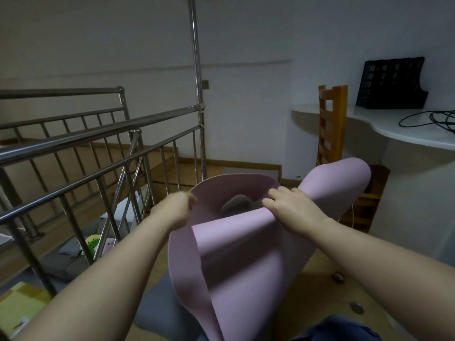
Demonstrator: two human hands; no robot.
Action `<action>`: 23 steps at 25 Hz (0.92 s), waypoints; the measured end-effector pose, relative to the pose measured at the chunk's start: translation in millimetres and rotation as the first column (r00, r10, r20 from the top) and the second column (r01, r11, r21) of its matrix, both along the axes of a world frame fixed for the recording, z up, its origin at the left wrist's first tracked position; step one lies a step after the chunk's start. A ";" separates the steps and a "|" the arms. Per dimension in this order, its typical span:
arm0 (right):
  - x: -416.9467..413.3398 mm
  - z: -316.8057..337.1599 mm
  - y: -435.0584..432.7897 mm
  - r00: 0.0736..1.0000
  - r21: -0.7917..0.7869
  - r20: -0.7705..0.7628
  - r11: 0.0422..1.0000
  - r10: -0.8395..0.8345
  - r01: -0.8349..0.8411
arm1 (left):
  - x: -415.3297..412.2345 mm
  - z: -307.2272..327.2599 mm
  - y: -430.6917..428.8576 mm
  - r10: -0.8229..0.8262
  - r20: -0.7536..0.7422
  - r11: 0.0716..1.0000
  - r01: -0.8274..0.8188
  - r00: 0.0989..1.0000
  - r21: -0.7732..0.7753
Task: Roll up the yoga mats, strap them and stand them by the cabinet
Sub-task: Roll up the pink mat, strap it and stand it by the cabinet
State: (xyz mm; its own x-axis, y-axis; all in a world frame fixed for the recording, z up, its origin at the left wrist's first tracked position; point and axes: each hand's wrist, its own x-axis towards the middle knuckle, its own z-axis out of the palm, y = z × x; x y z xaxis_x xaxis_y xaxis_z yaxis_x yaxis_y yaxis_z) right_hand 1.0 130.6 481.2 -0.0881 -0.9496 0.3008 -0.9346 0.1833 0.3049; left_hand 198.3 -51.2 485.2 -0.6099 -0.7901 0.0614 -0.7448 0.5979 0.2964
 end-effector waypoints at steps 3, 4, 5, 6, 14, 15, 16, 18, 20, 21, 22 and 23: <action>18.2 3.5 -14.1 1.000 0.007 -0.003 1.000 -0.009 0.009 | -19.8 34.6 33.2 -0.173 -0.279 0.972 0.210 0.945 0.108; 20.8 6.8 -16.8 0.999 0.013 -0.005 0.999 -0.034 0.034 | -29.2 38.0 50.4 -0.262 -0.146 0.944 0.285 0.954 0.168; 21.1 9.2 -17.9 0.998 0.024 -0.014 0.998 -0.062 0.062 | -37.3 35.4 68.2 -0.315 0.038 0.932 0.302 0.948 0.198; 20.5 10.9 -17.3 0.996 0.034 -0.022 0.996 -0.084 0.085 | -43.5 29.0 80.5 -0.310 0.202 0.949 0.289 0.929 0.128; -28.0 9.5 15.1 0.951 0.130 0.289 0.988 -0.113 0.078 | -37.9 -5.6 54.2 -0.313 0.082 0.612 0.267 0.946 -0.745; -33.1 -0.2 20.1 0.939 0.122 0.298 0.982 -0.174 0.143 | -33.9 -11.1 45.7 -0.308 0.071 0.612 0.255 0.949 -0.749; -36.7 -10.6 25.3 0.920 0.102 0.317 0.973 -0.229 0.207 | -29.7 -15.3 41.3 -0.297 0.070 0.629 0.250 0.952 -0.736; -41.1 -26.8 33.1 0.898 0.050 0.330 0.955 -0.293 0.293 | -21.9 -20.7 37.8 -0.260 0.087 0.650 0.241 0.962 -0.721; -39.4 -32.8 37.5 0.895 0.042 0.319 0.948 -0.311 0.315 | -14.9 -27.2 34.7 -0.216 0.094 0.658 0.216 0.972 -0.721; -35.0 -35.4 36.7 0.907 0.069 0.294 0.953 -0.301 0.294 | -8.5 -29.9 33.2 -0.176 0.112 0.684 0.204 0.978 -0.700; -30.0 -35.8 34.4 0.924 0.109 0.248 0.956 -0.290 0.271 | -4.0 -28.5 33.7 -0.107 0.161 0.734 0.187 0.981 -0.653; -23.3 -37.4 30.7 0.940 0.158 0.201 0.956 -0.277 0.249 | -1.8 -26.4 36.3 -0.019 0.247 0.807 0.160 0.969 -0.568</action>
